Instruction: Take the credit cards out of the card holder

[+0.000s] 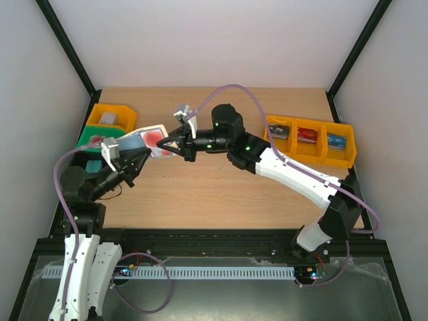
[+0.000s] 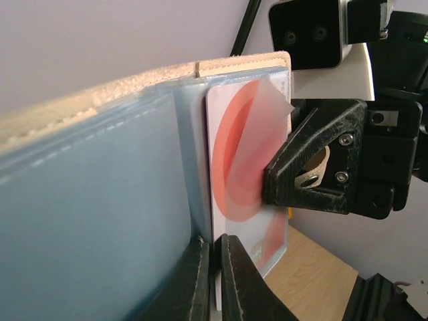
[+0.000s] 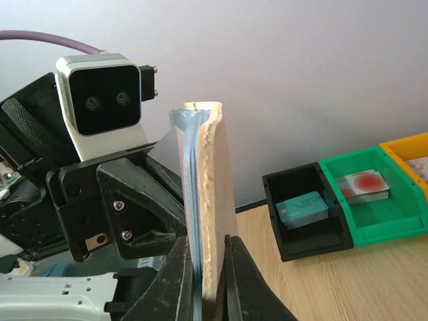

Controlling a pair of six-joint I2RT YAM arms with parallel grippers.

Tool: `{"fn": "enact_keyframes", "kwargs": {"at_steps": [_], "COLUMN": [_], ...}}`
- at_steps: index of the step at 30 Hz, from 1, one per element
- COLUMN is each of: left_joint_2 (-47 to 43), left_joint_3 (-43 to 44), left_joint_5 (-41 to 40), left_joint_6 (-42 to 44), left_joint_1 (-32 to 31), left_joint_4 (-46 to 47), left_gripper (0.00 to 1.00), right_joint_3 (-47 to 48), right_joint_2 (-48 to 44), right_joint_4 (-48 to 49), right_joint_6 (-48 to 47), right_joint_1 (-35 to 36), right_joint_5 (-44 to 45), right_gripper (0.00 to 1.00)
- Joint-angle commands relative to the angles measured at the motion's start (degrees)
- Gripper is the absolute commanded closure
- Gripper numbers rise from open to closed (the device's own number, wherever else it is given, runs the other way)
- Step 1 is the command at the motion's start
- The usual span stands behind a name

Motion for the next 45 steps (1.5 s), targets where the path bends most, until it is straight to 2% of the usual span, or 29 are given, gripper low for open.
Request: {"fn": "enact_keyframes", "kwargs": {"at_steps": [1, 8, 14, 22, 24, 28, 30, 31, 33, 36, 39, 45], "left_joint_2": [-0.4, -0.8, -1.1, -1.4, -1.4, -1.3, -1.1, -0.9, -0.6, -0.1, 0.1, 0.4], "left_joint_3": [-1.0, -1.2, -1.9, -0.2, 0.3, 0.7, 0.6, 0.4, 0.2, 0.5, 0.2, 0.5], "left_joint_5": [12.9, 12.1, 11.8, 13.6, 13.9, 14.0, 12.2, 11.8, 11.8, 11.2, 10.8, 9.0], "left_joint_6": [-5.1, -9.5, -11.3, -6.1, -4.0, 1.0, -0.3, -1.8, -5.1, -8.2, -10.8, -11.4], "left_joint_1": [-2.1, -1.4, -0.6, -0.4, -0.3, -0.3, -0.3, -0.3, -0.3, -0.4, -0.3, -0.3], "left_joint_4": [6.7, 7.9, 9.7, 4.9, 3.0, 0.1, 1.7, 3.6, 8.1, 11.8, 14.7, 15.0], "left_gripper": [0.98, 0.98, 0.98, 0.98, 0.98, 0.98, 0.94, 0.84, 0.79, 0.75, 0.73, 0.75], "right_joint_3": [0.6, -7.7, -10.8, -12.4, -12.0, -11.3, -10.7, -10.1, -8.4, -5.8, -5.2, -2.8], "right_joint_2": [1.1, -3.2, -6.0, -7.3, -7.2, -6.8, -6.5, -6.2, -5.4, -4.2, -3.7, -2.3], "right_joint_4": [2.3, 14.1, 15.0, 14.9, 14.1, 13.1, 11.0, 9.4, 4.7, -2.6, -4.0, -10.2], "right_joint_6": [-0.4, 9.1, 9.7, 10.1, 9.8, 10.1, 8.3, 6.7, 2.6, -3.2, -4.2, -9.4], "right_joint_1": [4.5, -1.3, -3.2, -5.9, -6.1, -6.0, -5.5, -5.0, -3.6, -2.1, -1.2, 0.9], "right_joint_5": [-6.2, -13.3, -15.9, -19.2, -20.0, -20.6, -20.1, -20.0, -19.5, -17.8, -17.5, -15.1], "right_gripper": [0.98, 0.90, 0.87, 0.92, 0.98, 0.98, 0.98, 0.98, 0.98, 0.98, 0.98, 0.98]}}
